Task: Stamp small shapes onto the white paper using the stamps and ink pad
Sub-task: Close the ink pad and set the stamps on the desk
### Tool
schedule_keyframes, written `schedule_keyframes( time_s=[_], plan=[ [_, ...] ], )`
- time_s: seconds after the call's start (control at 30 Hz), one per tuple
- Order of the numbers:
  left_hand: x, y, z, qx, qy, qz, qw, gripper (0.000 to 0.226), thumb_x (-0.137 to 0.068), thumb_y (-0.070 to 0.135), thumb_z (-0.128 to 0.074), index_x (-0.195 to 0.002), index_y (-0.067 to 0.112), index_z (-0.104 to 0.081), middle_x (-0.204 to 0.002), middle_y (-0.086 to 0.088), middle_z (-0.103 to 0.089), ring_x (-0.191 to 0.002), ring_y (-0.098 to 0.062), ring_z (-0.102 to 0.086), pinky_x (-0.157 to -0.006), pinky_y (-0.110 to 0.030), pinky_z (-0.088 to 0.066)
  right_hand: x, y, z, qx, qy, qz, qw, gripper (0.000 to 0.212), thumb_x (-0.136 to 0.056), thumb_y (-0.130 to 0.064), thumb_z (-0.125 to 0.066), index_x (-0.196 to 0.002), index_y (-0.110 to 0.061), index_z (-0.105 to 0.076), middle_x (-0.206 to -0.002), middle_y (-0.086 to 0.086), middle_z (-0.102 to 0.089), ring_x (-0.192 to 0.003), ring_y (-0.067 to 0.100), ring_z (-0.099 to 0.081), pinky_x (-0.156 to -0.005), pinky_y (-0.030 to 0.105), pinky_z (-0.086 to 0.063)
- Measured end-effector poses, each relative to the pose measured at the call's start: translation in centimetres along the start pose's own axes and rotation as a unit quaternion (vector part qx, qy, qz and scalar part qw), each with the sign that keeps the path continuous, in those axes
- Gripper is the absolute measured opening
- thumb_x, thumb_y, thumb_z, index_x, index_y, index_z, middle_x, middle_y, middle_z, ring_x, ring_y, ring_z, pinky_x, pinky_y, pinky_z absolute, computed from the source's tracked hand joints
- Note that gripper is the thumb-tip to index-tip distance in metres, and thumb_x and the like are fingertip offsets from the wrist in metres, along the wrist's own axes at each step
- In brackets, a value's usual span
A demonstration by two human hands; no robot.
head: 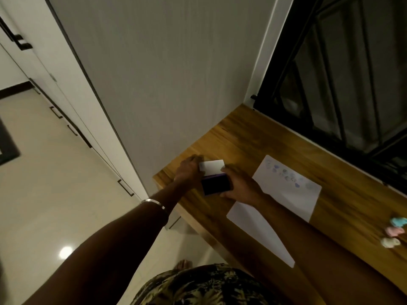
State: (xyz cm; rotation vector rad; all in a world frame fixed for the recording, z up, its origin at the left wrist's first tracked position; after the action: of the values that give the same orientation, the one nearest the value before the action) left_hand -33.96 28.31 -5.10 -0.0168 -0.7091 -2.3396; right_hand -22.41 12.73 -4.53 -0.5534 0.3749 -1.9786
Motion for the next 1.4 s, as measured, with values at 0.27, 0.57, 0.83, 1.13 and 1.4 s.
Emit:
schedule_keyframes(
  time_s=[0.27,0.57,0.83,1.13,1.4],
  plan=[
    [-0.7,-0.3,-0.8,0.155,0.008,0.069,0.986,0.038,-0.093,0.018,-0.059,-0.129,0.006,-0.052,-0.131,-0.018,-0.057,-0.122,-0.035,-0.055,-0.101,-0.046,-0.049,-0.2,-0.3,-0.9,-0.005,0.037,-0.003,0.999,0.075,-0.075,-0.033,-0.079,-0.139,-0.02,-0.041,-0.142,0.005,-0.041,-0.13,0.026,-0.041,-0.102,0.037,-0.041],
    [-1.0,-0.5,-0.6,0.231,0.007,0.106,0.967,0.043,-0.094,0.035,-0.058,-0.127,0.008,-0.055,-0.125,-0.017,-0.062,-0.111,-0.032,-0.063,-0.09,-0.041,-0.057,-0.4,-0.2,-0.8,-0.022,0.025,-0.012,0.999,0.068,-0.075,-0.034,-0.079,-0.135,-0.027,-0.046,-0.137,0.004,-0.046,-0.129,0.026,-0.044,-0.102,0.041,-0.045],
    [-0.3,-0.5,-0.3,0.213,-0.006,0.073,0.974,0.037,-0.099,0.03,-0.051,-0.126,0.006,-0.054,-0.12,-0.017,-0.063,-0.102,-0.025,-0.063,-0.077,-0.031,-0.052,-0.7,0.1,-0.6,-0.021,0.016,-0.001,1.0,0.063,-0.073,-0.033,-0.08,-0.129,-0.027,-0.052,-0.135,0.002,-0.052,-0.126,0.024,-0.049,-0.099,0.038,-0.047],
    [-0.7,0.9,0.5,0.011,0.016,0.02,1.0,0.061,-0.094,0.026,-0.059,-0.148,0.013,-0.033,-0.147,-0.018,-0.038,-0.132,-0.034,-0.043,-0.108,-0.046,-0.042,-0.9,0.0,-0.5,-0.004,0.006,0.006,1.0,0.061,-0.075,-0.035,-0.078,-0.129,-0.029,-0.051,-0.137,0.003,-0.049,-0.128,0.025,-0.045,-0.101,0.044,-0.047],
    [-1.2,1.2,-1.2,-0.075,-0.013,-0.024,0.997,0.055,-0.096,0.032,-0.051,-0.145,0.012,-0.036,-0.148,-0.012,-0.041,-0.132,-0.032,-0.04,-0.109,-0.045,-0.041,-1.0,-0.2,-0.4,-0.043,0.029,0.023,0.998,0.057,-0.081,-0.038,-0.072,-0.132,-0.024,-0.05,-0.14,0.002,-0.047,-0.13,0.022,-0.044,-0.098,0.027,-0.041]
  ],
)
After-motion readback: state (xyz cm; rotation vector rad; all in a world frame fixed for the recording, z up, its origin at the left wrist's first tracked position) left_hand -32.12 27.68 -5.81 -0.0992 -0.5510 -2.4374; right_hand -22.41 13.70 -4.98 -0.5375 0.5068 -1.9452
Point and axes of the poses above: each hand's wrist, its own x-axis away from the middle knuckle, its own z-axis out of the back of the hand, y = z × x, the point moved 4 cm from there along -x, towards the middle knuckle
